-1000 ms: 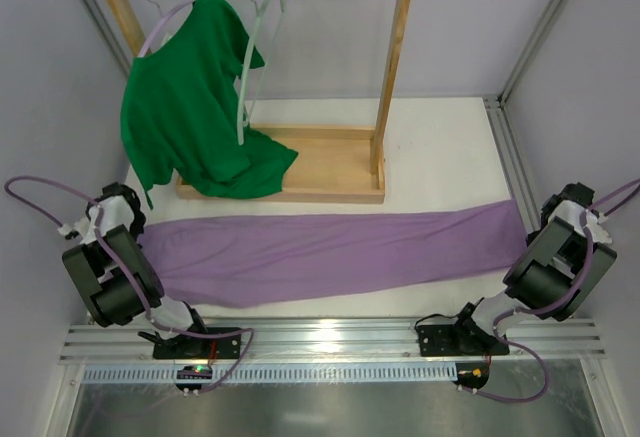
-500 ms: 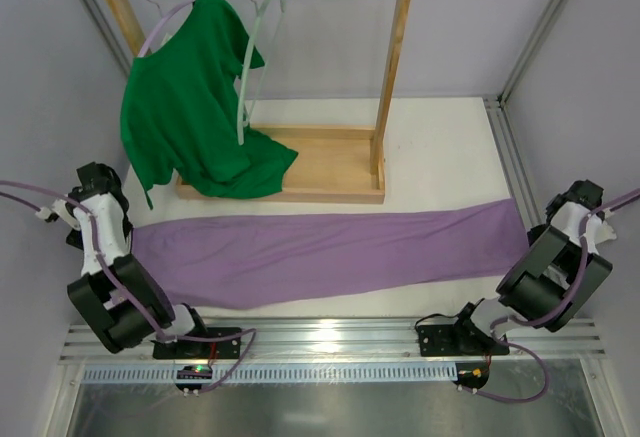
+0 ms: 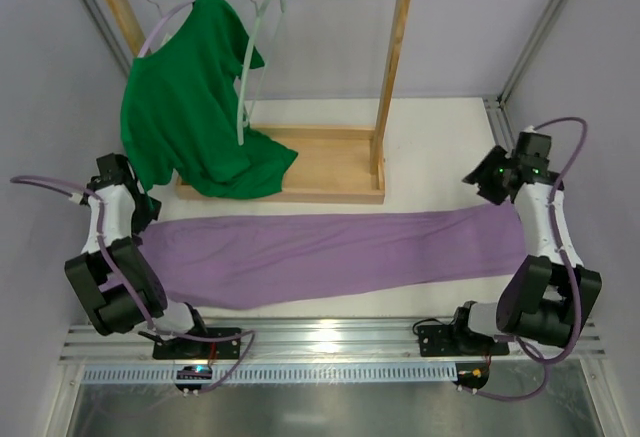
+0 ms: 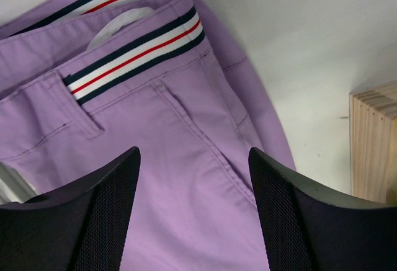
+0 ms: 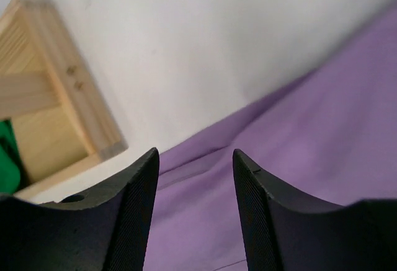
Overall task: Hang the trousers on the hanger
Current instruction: Fold the trousers
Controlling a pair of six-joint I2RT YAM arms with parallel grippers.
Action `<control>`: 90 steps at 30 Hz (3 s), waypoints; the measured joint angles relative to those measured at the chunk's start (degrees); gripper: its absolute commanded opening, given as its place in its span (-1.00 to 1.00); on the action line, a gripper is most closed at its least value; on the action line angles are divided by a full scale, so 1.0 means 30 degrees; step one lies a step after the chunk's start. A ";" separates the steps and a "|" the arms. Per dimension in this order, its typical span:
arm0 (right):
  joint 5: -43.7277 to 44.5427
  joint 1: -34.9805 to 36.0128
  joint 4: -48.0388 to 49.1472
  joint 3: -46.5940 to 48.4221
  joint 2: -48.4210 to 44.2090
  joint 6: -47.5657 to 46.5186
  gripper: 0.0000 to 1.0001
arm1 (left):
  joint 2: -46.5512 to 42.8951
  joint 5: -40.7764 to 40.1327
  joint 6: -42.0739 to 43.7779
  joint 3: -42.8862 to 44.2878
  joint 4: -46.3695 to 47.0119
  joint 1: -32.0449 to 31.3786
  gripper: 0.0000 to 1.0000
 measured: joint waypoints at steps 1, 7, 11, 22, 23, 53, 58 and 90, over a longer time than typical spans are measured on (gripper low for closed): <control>-0.0729 0.1333 0.0393 0.0007 0.0051 -0.0386 0.08 | 0.0408 0.0058 -0.0073 0.0182 0.0044 -0.0022 0.43; -0.3563 0.6681 0.3198 -0.0765 -0.0117 -0.2412 0.06 | 0.2543 0.0022 -0.0262 0.0612 0.0583 -0.0015 0.42; -0.4517 0.9464 0.4685 -0.1829 -0.0401 -0.3177 -0.02 | 0.4000 -0.0036 -0.0197 0.0648 0.0925 -0.0015 0.27; -0.4925 1.6990 0.5865 0.1501 0.6033 -0.8291 -0.16 | 0.6652 -0.0197 0.0342 0.1989 0.1129 -0.0015 -0.99; -0.5020 1.7078 0.5785 0.1778 0.6623 -0.8633 -0.17 | 0.6652 -0.0189 0.0342 0.1989 0.1137 -0.0015 -1.00; -0.9194 1.7544 0.2892 0.5370 1.2415 -1.3908 -0.17 | 0.5595 0.0896 0.0444 0.1989 0.1457 0.0386 -0.99; -0.9056 1.7544 0.2769 0.5406 1.2582 -1.4083 -0.16 | 0.5421 0.0889 0.0393 0.1989 0.1457 0.0386 -0.99; -0.9726 1.6815 0.4131 0.4437 1.1387 -1.3559 -0.28 | 0.4102 0.0430 0.0299 0.1617 0.1574 0.0386 -0.99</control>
